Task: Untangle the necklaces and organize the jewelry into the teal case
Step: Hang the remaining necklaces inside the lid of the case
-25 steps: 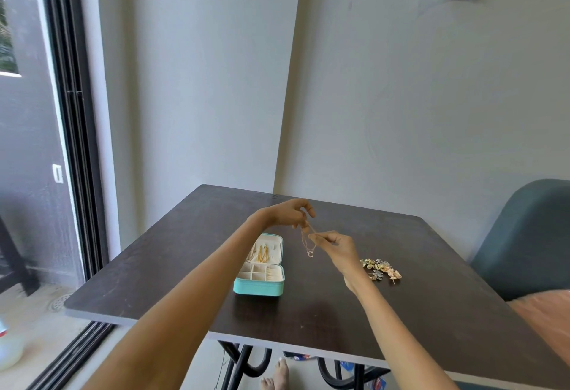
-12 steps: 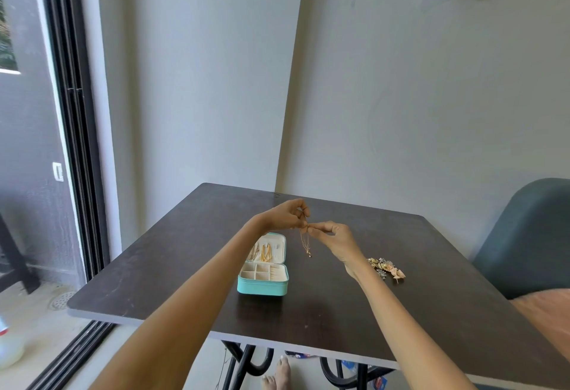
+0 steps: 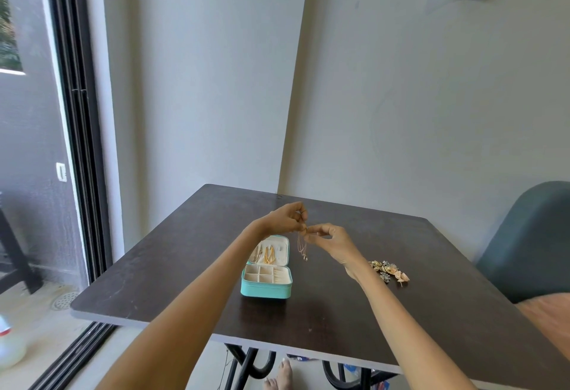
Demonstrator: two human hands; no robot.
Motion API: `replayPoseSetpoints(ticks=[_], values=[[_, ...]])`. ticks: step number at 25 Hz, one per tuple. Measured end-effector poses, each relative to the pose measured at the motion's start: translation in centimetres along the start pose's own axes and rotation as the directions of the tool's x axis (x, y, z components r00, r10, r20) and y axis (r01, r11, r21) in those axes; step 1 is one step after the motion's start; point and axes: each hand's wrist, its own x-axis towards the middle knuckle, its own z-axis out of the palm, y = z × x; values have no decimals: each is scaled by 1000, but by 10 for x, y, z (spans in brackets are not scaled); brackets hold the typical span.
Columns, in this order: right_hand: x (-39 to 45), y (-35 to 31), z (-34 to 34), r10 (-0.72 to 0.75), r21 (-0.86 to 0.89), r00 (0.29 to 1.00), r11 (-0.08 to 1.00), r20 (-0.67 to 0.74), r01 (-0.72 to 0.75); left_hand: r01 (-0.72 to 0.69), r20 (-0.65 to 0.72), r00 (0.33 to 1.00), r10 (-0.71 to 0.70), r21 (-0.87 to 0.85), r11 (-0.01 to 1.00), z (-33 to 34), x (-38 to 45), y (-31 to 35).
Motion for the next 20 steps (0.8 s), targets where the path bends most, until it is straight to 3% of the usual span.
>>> replayPoseSetpoints(ticks=[12,20], values=[[-2,-5,-4,-19,28,998,999,-61,20,26,-22,1000,-22,193,981,1,2,-1],[7,-13,6,-21,45,999,999,-32,22,30,-45,998,-35,-115,993,-6,-13,-15]])
